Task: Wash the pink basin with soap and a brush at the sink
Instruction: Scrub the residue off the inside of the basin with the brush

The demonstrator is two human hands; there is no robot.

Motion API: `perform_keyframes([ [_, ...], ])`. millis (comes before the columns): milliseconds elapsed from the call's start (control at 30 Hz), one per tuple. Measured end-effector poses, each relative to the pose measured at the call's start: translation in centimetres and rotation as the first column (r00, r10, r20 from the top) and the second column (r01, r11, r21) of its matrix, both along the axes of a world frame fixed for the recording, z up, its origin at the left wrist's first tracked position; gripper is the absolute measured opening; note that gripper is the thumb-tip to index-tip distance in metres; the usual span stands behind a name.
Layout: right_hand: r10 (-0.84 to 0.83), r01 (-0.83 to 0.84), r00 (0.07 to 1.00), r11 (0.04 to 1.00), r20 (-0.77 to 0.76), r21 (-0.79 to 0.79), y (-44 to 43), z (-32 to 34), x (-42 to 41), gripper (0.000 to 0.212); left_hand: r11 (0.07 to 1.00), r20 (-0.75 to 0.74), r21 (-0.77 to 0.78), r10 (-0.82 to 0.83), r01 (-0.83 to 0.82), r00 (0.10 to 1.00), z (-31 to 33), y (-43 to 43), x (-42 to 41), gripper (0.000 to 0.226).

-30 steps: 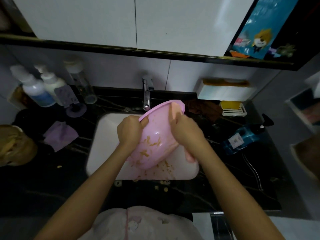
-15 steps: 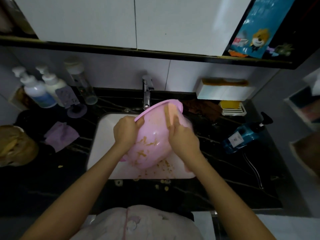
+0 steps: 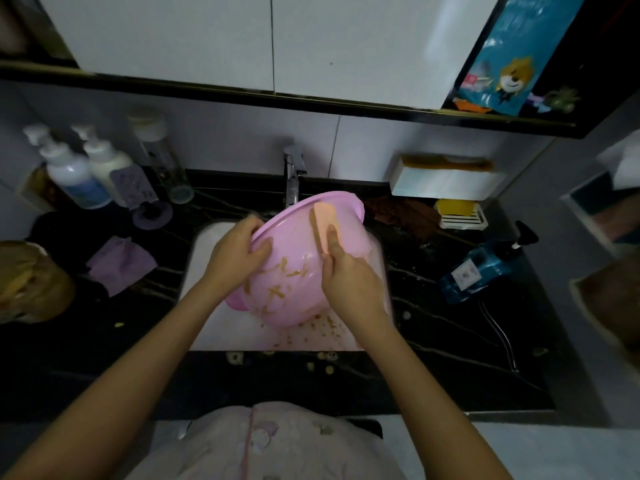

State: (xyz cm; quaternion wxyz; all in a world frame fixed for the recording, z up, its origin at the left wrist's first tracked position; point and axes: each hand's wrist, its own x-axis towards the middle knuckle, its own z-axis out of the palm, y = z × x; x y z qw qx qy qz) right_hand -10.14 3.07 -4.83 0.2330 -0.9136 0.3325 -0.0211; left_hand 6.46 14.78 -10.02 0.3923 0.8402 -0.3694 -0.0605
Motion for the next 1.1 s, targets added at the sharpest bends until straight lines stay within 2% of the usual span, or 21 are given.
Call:
perform_keyframes([
  [100,-0.038,0.037,0.999,0.999,-0.008,-0.031,-1.0,0.1,0.0,0.054,0.996,-0.043,-0.045,0.074,-0.075,0.996,-2.7,3.1,-0.3,0.038],
  [233,-0.071,0.071,0.998,0.997,0.001,0.008,-1.9,0.1,0.3,0.053,0.985,-0.258,-0.042,0.150,-0.166,0.955,-3.9,3.5,-1.5,0.050],
  [267,-0.102,0.102,0.995,0.994,0.014,0.034,-1.9,0.0,0.4,0.053,0.982,-0.257,-0.044,0.164,-0.181,0.952,-3.4,3.2,-1.6,0.049],
  [367,-0.155,0.151,0.987,0.985,0.049,0.086,-0.7,0.0,0.4,0.053,0.986,-0.107,-0.019,0.162,-0.165,0.981,-1.1,1.1,-2.1,0.045],
  [433,-0.040,0.039,0.999,0.998,0.015,0.048,1.8,-0.4,-0.3,0.054,0.989,-0.001,0.020,0.150,-0.150,0.989,0.0,-0.2,-2.6,0.049],
  [500,0.133,-0.134,0.989,0.991,-0.059,0.001,3.6,-0.8,-1.6,0.056,0.988,0.028,0.038,0.146,-0.147,0.989,0.3,-0.9,-2.6,0.051],
  [533,0.161,-0.165,0.982,0.986,-0.095,-0.036,3.1,-0.8,-2.1,0.055,0.989,0.013,0.029,0.144,-0.145,0.989,0.2,-0.9,-2.4,0.051],
  [600,0.040,-0.047,0.995,0.996,-0.093,-0.073,-0.3,-0.7,-2.0,0.053,0.993,-0.033,-0.008,0.119,-0.120,0.992,0.1,-0.9,-2.1,0.048],
  [667,-0.172,0.171,0.984,0.985,-0.042,-0.031,-3.1,-0.4,-1.7,0.051,0.996,-0.061,-0.035,0.081,-0.083,0.995,0.0,-1.1,-2.3,0.044],
  [700,-0.220,0.220,0.975,0.975,-0.018,-0.016,-2.9,-0.4,-1.6,0.050,0.996,-0.066,-0.048,0.072,-0.076,0.995,0.2,-1.3,-2.5,0.042],
  [733,-0.206,0.206,0.979,0.979,0.005,-0.006,-1.7,-0.5,-1.4,0.051,0.995,-0.064,-0.058,0.075,-0.079,0.995,0.3,-1.5,-2.6,0.042],
  [833,-0.011,0.011,1.000,1.000,-0.003,0.013,2.6,-1.9,-1.2,0.055,0.994,-0.061,-0.063,0.088,-0.092,0.994,0.4,-1.6,-2.5,0.043],
  [867,-0.043,0.043,0.999,0.999,0.021,-0.006,2.0,-2.3,-1.1,0.055,0.994,-0.060,-0.071,0.084,-0.088,0.995,0.3,-1.6,-2.4,0.044],
  [967,-0.350,0.345,0.936,0.932,0.031,0.109,-0.9,-2.4,-2.1,0.054,0.989,-0.078,-0.090,0.111,-0.118,0.991,-0.1,-1.3,-2.7,0.045],
  [1000,-0.359,0.356,0.933,0.930,0.015,0.089,-0.5,-2.4,-2.8,0.054,0.988,-0.077,-0.087,0.122,-0.128,0.990,0.0,-1.4,-2.7,0.046],
  [1100,-0.172,0.168,0.984,0.983,0.046,0.074,3.0,-2.1,-3.0,0.055,0.991,-0.052,-0.066,0.115,-0.118,0.992,0.0,-2.0,-2.8,0.046],
])
